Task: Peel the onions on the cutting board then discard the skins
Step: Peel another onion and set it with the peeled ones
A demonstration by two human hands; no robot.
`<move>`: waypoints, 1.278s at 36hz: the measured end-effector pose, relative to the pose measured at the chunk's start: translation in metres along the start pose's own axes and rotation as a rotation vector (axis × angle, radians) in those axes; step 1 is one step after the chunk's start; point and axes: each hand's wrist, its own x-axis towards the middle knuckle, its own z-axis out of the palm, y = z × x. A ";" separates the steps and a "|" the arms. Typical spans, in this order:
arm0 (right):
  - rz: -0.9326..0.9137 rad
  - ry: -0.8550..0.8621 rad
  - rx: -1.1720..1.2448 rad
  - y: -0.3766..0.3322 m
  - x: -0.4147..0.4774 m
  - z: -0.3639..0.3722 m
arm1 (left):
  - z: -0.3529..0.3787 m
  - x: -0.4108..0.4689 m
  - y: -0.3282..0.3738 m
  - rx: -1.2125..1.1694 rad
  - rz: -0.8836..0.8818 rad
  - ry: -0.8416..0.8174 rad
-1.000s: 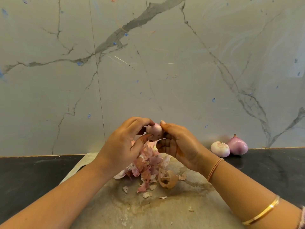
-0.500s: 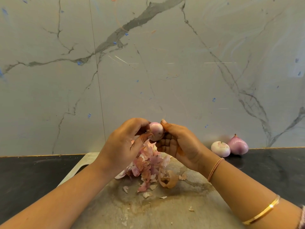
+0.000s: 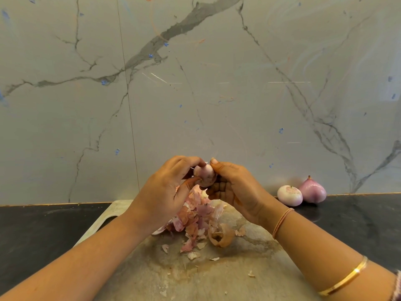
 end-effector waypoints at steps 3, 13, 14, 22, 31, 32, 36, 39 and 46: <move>-0.007 0.001 0.002 0.000 0.000 0.000 | 0.000 0.000 0.000 0.007 0.015 0.020; 0.022 -0.022 0.059 0.000 -0.001 0.000 | 0.001 0.001 0.001 -0.037 -0.074 0.039; 0.031 -0.025 0.073 0.000 -0.001 0.000 | 0.001 0.001 0.001 -0.055 -0.084 0.033; 0.060 -0.018 0.148 0.000 0.000 0.000 | -0.002 0.002 0.005 -0.048 -0.123 0.035; -0.056 -0.077 -0.067 0.004 0.000 0.001 | -0.004 0.002 0.010 -0.202 -0.312 0.091; -0.082 -0.076 -0.121 0.005 0.000 0.002 | -0.004 0.003 0.011 -0.247 -0.340 0.083; -0.194 -0.025 -0.380 0.007 0.000 0.005 | -0.004 0.003 0.010 -0.362 -0.429 0.054; -0.252 -0.001 -0.492 0.008 0.000 0.005 | -0.004 0.003 0.008 -0.413 -0.463 0.051; -0.292 -0.017 -0.562 0.009 0.000 0.005 | -0.005 0.005 0.008 -0.409 -0.494 0.097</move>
